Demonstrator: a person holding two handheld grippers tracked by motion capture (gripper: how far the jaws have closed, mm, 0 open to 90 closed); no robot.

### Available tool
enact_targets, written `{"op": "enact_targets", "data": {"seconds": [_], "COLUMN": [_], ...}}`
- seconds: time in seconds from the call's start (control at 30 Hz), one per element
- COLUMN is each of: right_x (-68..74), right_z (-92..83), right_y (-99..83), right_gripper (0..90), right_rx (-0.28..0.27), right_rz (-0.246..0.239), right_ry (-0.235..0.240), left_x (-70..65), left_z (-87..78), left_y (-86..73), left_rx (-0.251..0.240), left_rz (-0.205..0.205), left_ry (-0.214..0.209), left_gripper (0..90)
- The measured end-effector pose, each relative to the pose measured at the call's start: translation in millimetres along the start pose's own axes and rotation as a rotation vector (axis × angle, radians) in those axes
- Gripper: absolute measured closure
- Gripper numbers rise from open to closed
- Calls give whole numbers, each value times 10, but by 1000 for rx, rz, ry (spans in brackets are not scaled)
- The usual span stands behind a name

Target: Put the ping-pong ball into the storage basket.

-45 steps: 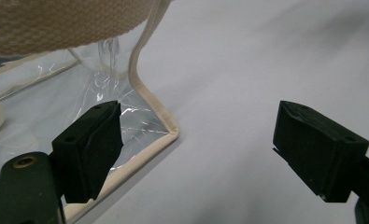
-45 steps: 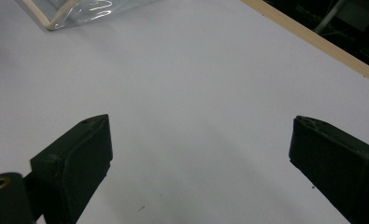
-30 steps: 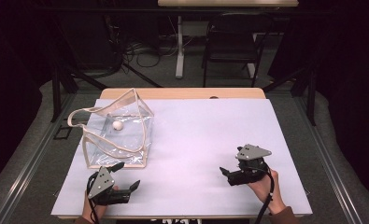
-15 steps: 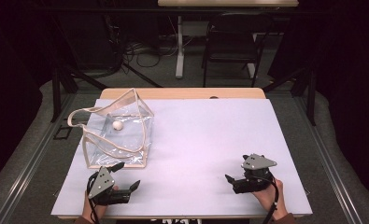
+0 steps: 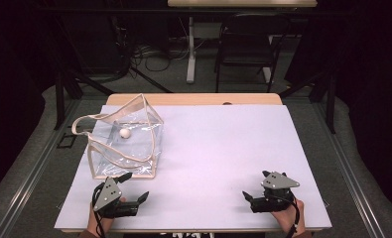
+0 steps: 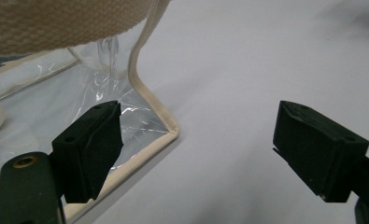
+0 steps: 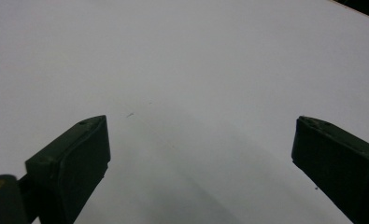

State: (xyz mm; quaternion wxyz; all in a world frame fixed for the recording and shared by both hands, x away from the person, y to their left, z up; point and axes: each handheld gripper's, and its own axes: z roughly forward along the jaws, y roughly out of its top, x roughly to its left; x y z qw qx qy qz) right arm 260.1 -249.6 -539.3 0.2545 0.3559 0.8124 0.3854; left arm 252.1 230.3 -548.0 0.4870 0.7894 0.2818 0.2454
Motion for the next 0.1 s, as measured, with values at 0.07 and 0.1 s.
{"op": "enact_targets", "data": {"seconds": [0.07, 0.1], "right_x": [4, 3], "right_z": [10, 21], "right_y": [-13, -26], "right_gripper": [19, 10], "right_rx": [6, 8], "right_rz": [-1, 4], "right_ry": [-5, -8], "left_x": [0, -1], "left_z": [2, 4], "left_y": [2, 2], "left_rx": [3, 3], "left_rz": [1, -1], "left_ry": [1, 0], "left_gripper": [160, 159]}}
